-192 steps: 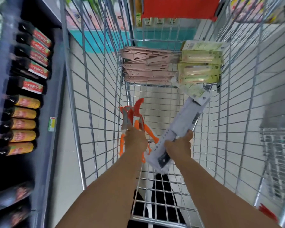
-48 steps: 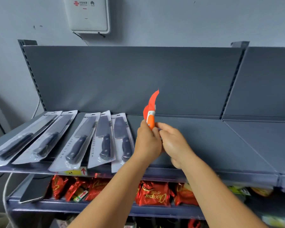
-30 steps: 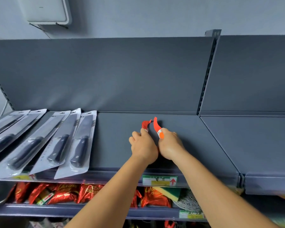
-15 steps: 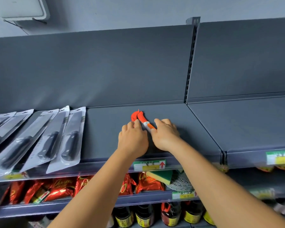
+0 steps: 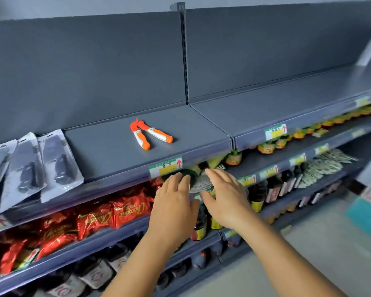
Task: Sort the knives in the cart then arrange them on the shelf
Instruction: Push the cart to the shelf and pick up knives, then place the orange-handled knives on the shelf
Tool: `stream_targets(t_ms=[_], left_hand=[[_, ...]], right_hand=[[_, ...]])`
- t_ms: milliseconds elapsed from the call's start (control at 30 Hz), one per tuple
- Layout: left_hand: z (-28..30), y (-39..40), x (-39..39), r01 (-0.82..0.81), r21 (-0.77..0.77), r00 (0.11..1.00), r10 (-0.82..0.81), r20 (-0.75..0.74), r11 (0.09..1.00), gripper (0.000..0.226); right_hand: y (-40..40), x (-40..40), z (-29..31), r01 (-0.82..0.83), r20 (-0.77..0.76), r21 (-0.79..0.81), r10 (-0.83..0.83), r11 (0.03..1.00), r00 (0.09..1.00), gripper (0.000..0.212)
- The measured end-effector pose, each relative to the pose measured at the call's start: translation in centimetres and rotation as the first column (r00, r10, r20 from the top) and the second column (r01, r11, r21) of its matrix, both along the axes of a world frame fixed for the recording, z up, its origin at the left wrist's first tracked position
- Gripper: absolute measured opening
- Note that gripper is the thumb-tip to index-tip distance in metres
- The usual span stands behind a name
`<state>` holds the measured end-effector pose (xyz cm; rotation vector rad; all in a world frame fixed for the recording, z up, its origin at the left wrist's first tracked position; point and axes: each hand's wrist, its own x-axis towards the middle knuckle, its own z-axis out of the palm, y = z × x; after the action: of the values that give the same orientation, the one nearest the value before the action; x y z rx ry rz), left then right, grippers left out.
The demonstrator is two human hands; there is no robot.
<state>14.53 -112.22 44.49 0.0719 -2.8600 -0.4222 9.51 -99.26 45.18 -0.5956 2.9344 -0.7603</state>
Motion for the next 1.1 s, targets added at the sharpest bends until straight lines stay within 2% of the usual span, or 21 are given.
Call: stream_targets(t_ms=[233, 400, 667, 900, 1100], left_hand=[[-5.9, 5.4, 4.3, 0.182, 0.037, 0.971, -0.185, 0.153, 0.983, 0.062], [-9.4, 10.9, 5.7, 0.311, 0.048, 0.917, -0.313, 0.246, 0.949, 0.060], [-13.6, 23.1, 7.7, 0.526, 0.086, 0.757, -0.512, 0.405, 0.846, 0.064], [-16.5, 36.6, 9.2, 0.654, 0.123, 0.617, -0.621, 0.484, 0.746, 0.064], [-17.4, 47.9, 10.5, 0.706, 0.194, 0.521, -0.685, 0.510, 0.681, 0.062]], right_hand=[[6.9, 7.0, -6.2, 0.236, 0.155, 0.038, -0.239, 0.971, 0.959, 0.062], [12.8, 11.1, -9.7, 0.406, 0.243, 0.077, -0.412, 0.911, 0.878, 0.061], [24.8, 16.3, -14.0, 0.633, 0.348, 0.111, -0.626, 0.766, 0.698, 0.063], [37.7, 20.1, -16.8, 0.771, 0.418, 0.135, -0.741, 0.623, 0.525, 0.061], [48.1, 23.1, -18.0, 0.811, 0.427, 0.178, -0.787, 0.557, 0.447, 0.058]])
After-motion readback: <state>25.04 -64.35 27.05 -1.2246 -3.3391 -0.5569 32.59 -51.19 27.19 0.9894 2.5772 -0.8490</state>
